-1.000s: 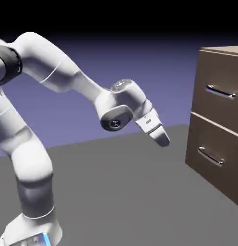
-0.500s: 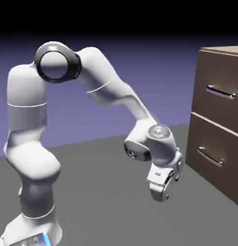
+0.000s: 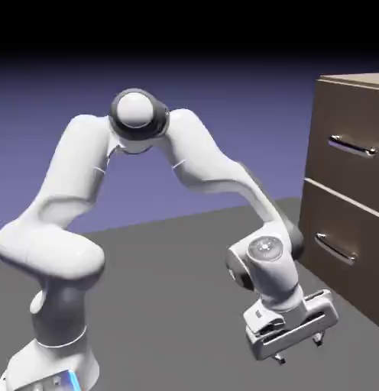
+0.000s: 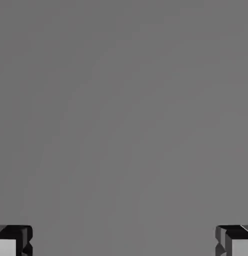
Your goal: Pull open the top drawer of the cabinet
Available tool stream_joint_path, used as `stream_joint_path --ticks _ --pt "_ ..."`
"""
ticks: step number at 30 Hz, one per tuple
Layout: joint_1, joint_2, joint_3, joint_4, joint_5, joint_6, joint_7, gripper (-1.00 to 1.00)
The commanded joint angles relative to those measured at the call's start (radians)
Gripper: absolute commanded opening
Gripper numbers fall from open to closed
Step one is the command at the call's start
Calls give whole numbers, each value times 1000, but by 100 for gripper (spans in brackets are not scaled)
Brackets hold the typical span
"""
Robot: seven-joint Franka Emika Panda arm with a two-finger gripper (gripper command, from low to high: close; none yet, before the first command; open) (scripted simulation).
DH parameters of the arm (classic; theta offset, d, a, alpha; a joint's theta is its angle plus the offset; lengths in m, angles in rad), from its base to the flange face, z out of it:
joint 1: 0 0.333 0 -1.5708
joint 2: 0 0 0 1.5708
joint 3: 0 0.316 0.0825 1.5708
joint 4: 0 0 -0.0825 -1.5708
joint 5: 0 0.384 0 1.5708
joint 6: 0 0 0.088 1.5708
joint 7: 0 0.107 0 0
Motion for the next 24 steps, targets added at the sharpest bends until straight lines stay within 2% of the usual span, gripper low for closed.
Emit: stream_joint_path --ticks 1,24 --pt "19 34 -29 14 44 -10 7 0" --pt "455 824 -683 327 1044 -235 170 0"
